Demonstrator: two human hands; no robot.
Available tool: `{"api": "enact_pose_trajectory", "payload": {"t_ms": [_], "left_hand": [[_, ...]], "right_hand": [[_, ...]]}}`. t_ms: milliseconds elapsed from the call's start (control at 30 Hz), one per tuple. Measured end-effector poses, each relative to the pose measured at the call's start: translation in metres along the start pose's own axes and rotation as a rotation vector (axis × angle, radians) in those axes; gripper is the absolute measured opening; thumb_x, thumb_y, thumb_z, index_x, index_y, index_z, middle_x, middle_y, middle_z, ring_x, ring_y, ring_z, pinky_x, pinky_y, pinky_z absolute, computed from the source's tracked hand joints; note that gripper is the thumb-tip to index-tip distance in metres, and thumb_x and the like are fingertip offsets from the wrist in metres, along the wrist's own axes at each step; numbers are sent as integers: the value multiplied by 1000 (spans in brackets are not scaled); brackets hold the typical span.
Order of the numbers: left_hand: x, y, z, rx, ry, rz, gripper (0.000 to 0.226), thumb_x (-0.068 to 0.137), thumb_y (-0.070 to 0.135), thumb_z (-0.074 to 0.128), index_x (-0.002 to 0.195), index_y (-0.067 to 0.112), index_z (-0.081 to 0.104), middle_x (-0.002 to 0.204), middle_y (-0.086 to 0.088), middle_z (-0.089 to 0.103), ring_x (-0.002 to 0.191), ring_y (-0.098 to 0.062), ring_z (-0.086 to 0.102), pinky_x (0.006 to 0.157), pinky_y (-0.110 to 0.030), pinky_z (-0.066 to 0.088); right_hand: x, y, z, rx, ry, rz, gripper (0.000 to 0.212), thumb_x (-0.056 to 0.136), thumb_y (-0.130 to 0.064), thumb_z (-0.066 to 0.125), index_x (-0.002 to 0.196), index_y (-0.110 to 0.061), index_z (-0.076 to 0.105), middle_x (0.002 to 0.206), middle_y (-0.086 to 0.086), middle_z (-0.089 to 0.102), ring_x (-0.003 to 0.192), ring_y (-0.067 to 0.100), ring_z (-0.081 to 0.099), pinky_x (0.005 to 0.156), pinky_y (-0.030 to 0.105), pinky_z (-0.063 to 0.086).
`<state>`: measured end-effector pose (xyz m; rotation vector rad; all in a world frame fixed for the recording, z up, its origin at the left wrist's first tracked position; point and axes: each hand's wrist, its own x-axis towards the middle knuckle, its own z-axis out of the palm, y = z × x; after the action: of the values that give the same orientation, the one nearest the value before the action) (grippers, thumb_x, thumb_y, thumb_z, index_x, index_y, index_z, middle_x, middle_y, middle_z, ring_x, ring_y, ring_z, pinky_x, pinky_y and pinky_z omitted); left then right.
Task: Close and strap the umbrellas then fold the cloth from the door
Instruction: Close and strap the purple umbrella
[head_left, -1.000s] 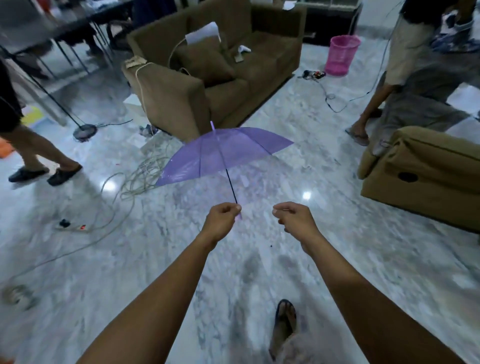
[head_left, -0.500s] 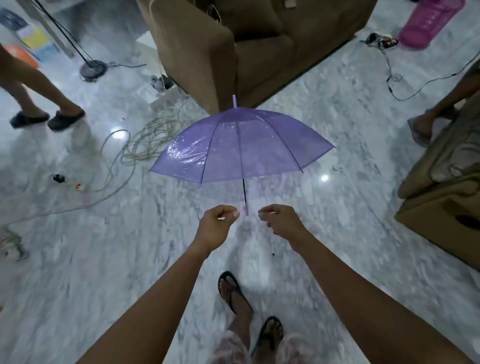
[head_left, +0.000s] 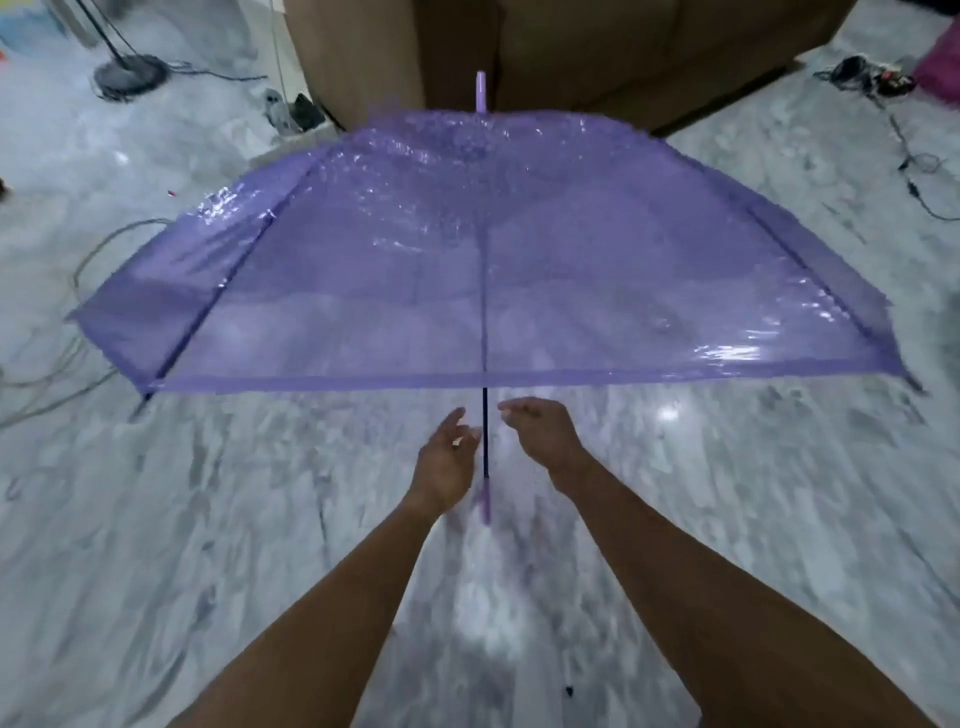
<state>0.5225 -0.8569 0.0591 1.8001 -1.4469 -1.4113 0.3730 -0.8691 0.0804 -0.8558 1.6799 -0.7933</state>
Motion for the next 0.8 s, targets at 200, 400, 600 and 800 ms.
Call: {"api": "enact_pose_trajectory", "payload": {"t_ms": [200, 400, 600, 800], "left_hand": [[88, -31, 45, -152, -18, 75, 59, 104, 35, 48, 156, 17, 27, 134, -1, 54, 120, -14, 54, 83, -8, 41], [17, 39, 11, -169, 134, 106, 26, 104, 29, 50, 103, 7, 64, 72, 0, 59, 64, -15, 56, 66, -33, 51], [-87, 212, -32, -31, 208, 106, 27, 102, 13, 43, 97, 9, 70, 86, -3, 66, 74, -17, 57, 61, -19, 43], [-158, 417, -82, -42, -49, 31, 32, 96, 23, 56, 66, 15, 62, 56, -1, 49, 52, -16, 41, 51, -29, 30]], "right_hand": [[104, -9, 23, -11, -174, -179, 34, 100, -18, 58, 134, -18, 56, 113, -8, 60, 106, 11, 57, 87, 18, 48], [44, -65, -9, 107, -210, -121, 26, 93, -11, 67, 118, -8, 70, 103, 5, 74, 85, -2, 68, 70, 13, 48], [-63, -195, -85, 209, -143, -7, 32, 95, -8, 64, 125, 1, 66, 123, 8, 66, 108, 12, 56, 75, 22, 44], [-160, -338, -194, 311, 17, 23, 28, 91, -16, 70, 117, -4, 71, 107, 4, 65, 95, 15, 56, 76, 29, 43]]}}
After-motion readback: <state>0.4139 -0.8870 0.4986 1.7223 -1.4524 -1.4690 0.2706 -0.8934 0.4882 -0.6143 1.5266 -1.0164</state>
